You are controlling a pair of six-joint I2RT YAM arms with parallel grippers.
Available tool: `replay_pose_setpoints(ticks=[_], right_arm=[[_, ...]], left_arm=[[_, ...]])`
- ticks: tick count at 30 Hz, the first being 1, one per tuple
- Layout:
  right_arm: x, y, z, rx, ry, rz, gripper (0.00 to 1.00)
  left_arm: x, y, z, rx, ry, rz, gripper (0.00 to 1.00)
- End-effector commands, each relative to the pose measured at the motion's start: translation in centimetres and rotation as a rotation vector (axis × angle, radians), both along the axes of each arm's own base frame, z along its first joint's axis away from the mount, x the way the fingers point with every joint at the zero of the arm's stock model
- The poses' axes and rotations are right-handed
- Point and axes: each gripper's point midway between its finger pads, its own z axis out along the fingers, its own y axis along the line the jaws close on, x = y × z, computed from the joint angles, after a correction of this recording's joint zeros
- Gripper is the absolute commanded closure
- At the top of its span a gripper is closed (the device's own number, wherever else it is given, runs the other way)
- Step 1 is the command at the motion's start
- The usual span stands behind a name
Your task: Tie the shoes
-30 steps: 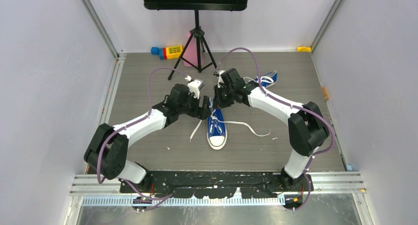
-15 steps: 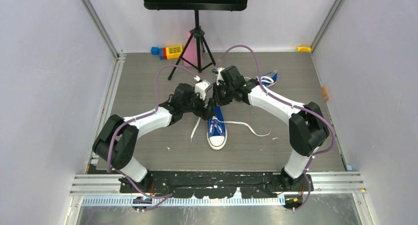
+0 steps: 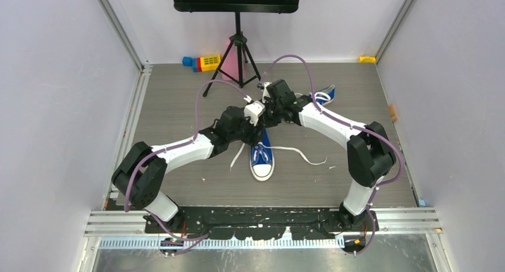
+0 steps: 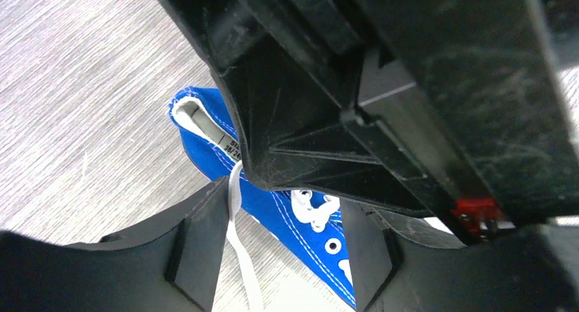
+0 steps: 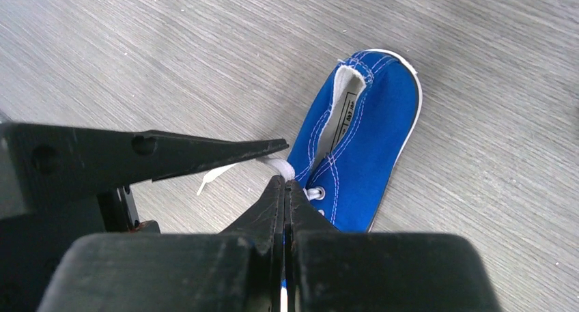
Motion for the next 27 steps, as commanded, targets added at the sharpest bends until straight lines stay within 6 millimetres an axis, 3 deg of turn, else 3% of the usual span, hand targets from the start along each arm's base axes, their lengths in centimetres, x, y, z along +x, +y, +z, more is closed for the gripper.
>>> replay_pose_setpoints(ticks=[1,4,8,14,27], right_arm=[[0.4,1.5,2.0,0.054,-0.037,0.021,1.0],[0.5,1.5,2.3,0.058,-0.042,0.02,1.0],[0.4,1.6,2.6,0.065,-0.044,0.023,1.0],[0.4,1.6,2.7,0.068,-0.048,0.019,1.0],[0.4,1.5,2.9,0.074,-0.056,0.016,1.0]], left_arm=[[1.9,0.1,2.2,-0.011,-0.064,0.071,0.43],[1.8,0.1,2.0,-0.007,-0.055,0.072,0.47],[1.6,0.2,1.3,0.01,-0.034,0.069,0.62],[1.3,0.2,0.4,0.013,0.009,0.075,0.77],[0.9,0.5,-0.8,0.0,0.058,0.099,0.68]])
